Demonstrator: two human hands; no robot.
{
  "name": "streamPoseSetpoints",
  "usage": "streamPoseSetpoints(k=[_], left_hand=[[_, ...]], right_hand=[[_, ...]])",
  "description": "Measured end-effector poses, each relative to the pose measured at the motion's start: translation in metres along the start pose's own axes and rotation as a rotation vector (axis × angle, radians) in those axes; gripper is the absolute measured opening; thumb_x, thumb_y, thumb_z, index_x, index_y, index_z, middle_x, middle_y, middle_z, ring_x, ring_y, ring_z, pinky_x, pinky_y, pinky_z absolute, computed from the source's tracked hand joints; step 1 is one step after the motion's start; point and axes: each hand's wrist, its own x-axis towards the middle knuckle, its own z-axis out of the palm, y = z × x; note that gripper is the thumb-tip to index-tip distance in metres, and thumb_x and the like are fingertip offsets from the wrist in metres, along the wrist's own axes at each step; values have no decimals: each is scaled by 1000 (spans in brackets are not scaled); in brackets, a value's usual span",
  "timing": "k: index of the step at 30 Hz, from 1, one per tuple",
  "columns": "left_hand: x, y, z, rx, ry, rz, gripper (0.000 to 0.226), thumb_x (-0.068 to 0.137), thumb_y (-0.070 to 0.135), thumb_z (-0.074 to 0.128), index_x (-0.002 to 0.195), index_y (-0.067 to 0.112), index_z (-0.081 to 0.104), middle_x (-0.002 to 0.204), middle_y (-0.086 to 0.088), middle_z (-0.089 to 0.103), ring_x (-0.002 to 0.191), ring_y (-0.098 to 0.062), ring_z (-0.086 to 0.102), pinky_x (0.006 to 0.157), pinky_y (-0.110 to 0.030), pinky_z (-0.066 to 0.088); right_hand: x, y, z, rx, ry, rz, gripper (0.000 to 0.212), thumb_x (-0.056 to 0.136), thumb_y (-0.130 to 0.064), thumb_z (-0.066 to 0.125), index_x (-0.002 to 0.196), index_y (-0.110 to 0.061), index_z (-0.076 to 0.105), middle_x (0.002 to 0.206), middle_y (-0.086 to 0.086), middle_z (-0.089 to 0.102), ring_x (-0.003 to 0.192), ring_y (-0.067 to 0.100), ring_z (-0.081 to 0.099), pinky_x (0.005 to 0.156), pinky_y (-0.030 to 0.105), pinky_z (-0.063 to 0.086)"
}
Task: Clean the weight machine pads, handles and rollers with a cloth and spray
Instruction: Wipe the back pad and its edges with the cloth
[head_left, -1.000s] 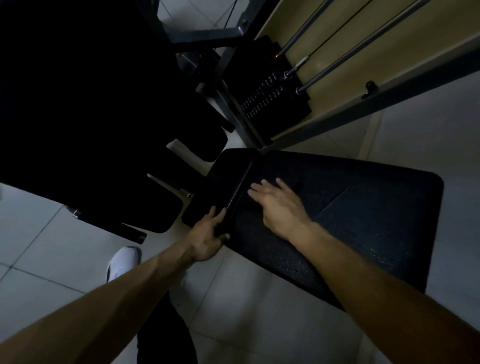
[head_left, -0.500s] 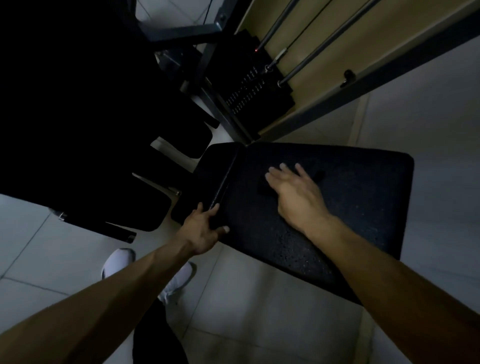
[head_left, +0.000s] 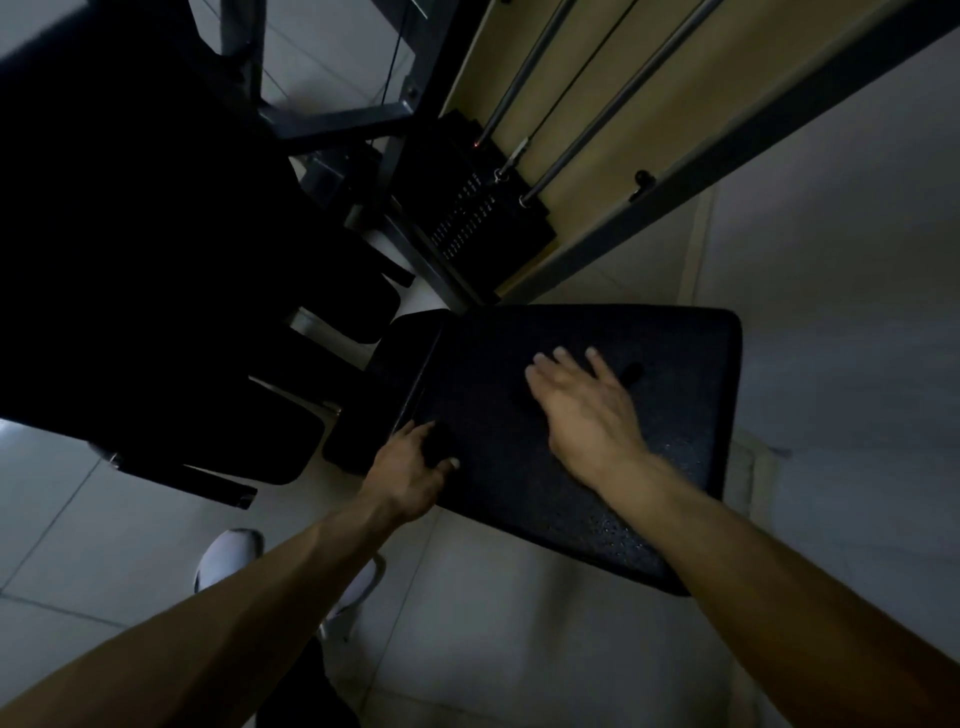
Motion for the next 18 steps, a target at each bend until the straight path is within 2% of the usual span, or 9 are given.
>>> streamPoseSetpoints(k=[1,3,4,7,8,10,13,15,18], left_hand=[[-4,7,2,2,8,1,73,99,43,62,159,17,30,168,-4,24,157,-20,15,127,-38,17],[-7,8,6,10,27,-6,76,96,48,65,158,16,33,167,-4,26,156,-21,18,126,-38,19],[-10,10,6,9,11,-16,79,94,52,65,158,17,36,166,-4,29,155,-22,21,126,-38,21],[-15,18,7,-31,5,-35,98,75,75,66,153,20,44,161,-6,38,147,-24,37,121,-43,34],[-17,22,7,-33,-6,-48,102,74,76,68,155,20,42,163,-6,35,148,-26,36,122,-44,33],[-19,27,7,-23,-31,-66,105,77,72,72,159,20,33,168,-6,23,154,-27,25,125,-44,26],[-23,30,10,-17,-30,-66,105,80,68,72,161,19,26,170,-4,16,156,-25,16,127,-42,20],[-29,34,10,-28,-21,-71,103,80,68,72,160,19,30,168,-4,22,155,-24,21,126,-42,23],[-31,37,12,-32,20,-60,104,70,80,67,152,21,44,156,-3,44,143,-25,43,117,-44,40]], right_hand=[[-17,-9,-1,-18,-39,-45,65,82,4,68,145,-4,55,155,16,49,147,34,42,125,51,14],[-52,-31,7,-11,-115,-237,71,64,1,82,133,-5,66,141,16,63,134,34,58,118,55,31],[-72,-37,10,14,-143,-331,72,60,-1,85,130,-7,69,136,13,66,129,31,62,115,54,34],[-94,-25,2,37,-179,-469,67,72,-4,84,135,-17,66,142,4,64,137,24,55,120,48,19],[-87,-15,-5,26,-131,-437,68,74,-1,82,138,-18,64,144,3,62,140,24,52,120,48,15],[-63,8,-17,-1,-33,-258,71,79,6,72,145,-14,57,152,6,55,148,26,42,123,48,5],[-32,29,-32,-21,22,39,67,93,1,58,157,-13,40,165,8,36,156,25,24,124,43,-8],[-40,21,-29,-12,70,21,67,90,2,61,154,-9,43,163,12,39,154,28,30,124,43,-3],[-87,-3,-13,-45,-45,-245,77,65,-1,86,138,-10,63,146,12,60,138,28,54,119,48,20]])
